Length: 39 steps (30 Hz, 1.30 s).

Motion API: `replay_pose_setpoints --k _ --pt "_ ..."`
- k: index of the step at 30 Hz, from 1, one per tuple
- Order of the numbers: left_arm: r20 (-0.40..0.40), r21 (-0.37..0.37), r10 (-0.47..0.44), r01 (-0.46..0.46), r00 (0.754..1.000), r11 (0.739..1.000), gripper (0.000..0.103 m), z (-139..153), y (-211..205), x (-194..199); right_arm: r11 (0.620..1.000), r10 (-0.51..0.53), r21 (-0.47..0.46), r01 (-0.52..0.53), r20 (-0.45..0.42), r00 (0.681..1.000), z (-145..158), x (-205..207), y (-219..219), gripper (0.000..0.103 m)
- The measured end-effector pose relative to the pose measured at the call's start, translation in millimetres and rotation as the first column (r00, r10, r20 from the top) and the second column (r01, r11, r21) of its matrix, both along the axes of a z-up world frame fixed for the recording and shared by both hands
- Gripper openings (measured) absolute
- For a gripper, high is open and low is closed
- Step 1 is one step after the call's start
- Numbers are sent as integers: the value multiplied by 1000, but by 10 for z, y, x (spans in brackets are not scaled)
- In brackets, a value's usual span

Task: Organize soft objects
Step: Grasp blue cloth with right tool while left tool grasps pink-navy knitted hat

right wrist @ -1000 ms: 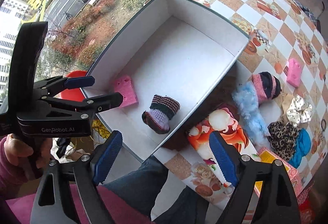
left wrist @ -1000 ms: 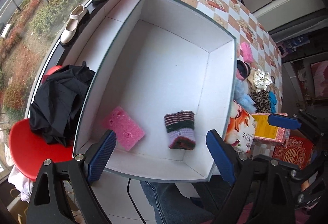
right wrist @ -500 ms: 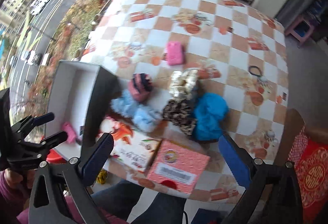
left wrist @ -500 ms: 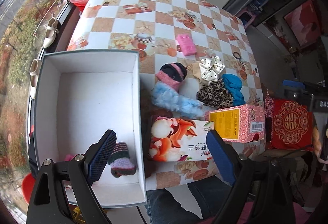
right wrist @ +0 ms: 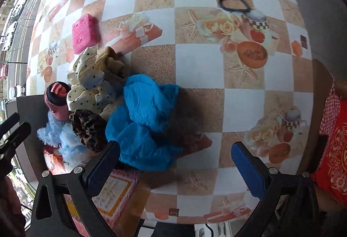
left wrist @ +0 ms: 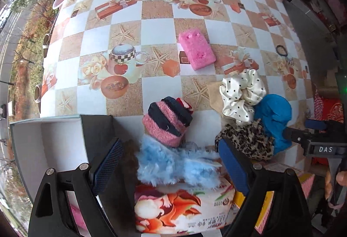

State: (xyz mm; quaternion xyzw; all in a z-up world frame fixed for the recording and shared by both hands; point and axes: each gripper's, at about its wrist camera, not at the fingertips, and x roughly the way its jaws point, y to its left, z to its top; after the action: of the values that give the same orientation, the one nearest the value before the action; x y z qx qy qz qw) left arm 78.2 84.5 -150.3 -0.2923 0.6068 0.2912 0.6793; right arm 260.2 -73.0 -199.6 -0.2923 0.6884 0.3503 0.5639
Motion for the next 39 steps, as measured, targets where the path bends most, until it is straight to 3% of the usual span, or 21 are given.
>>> replay_pose_setpoints --k 3,4,7,11,16,20,24,28,32,37,39 --pt "-66 -25 -8 6 998 1000 92 -294 40 158 1000 8 -2 -8 -52 999 -248 -7 106 103" --pt "-85 -36 -1 -2 996 999 92 -379 59 182 1000 25 -10 -25 -34 999 -305 -2 126 103" --pt "-105 -67 29 -36 994 997 92 -544 119 201 1000 22 -11 -21 84 996 -310 208 81 103" --pt "-135 -89 45 -58 990 994 92 -697 202 208 987 -145 -30 155 208 967 -237 859 -239 103" --pt "-165 -96 63 -79 984 992 92 -849 312 161 952 -306 37 304 101 947 -184 1247 -640 103" --pt "-181 -99 70 -88 981 991 92 -966 355 147 968 -246 61 243 53 968 -252 1141 -574 103" --pt "-176 -110 84 -104 981 989 92 -1056 407 132 985 -173 27 171 101 980 -396 982 -335 103" --pt "-171 -107 76 -95 982 990 93 -1104 393 159 983 -174 -34 178 101 980 -633 1005 -268 103" --pt "-179 -141 85 -111 980 984 103 -1196 419 180 983 -175 -29 179 120 977 -629 1053 -285 103" --pt "-184 -140 57 -84 981 987 103 -1240 359 164 990 -125 -46 131 113 986 -669 1081 -170 103" --pt "-178 -137 41 -66 983 988 99 -1226 321 175 991 -120 -39 125 123 985 -671 965 -58 96"
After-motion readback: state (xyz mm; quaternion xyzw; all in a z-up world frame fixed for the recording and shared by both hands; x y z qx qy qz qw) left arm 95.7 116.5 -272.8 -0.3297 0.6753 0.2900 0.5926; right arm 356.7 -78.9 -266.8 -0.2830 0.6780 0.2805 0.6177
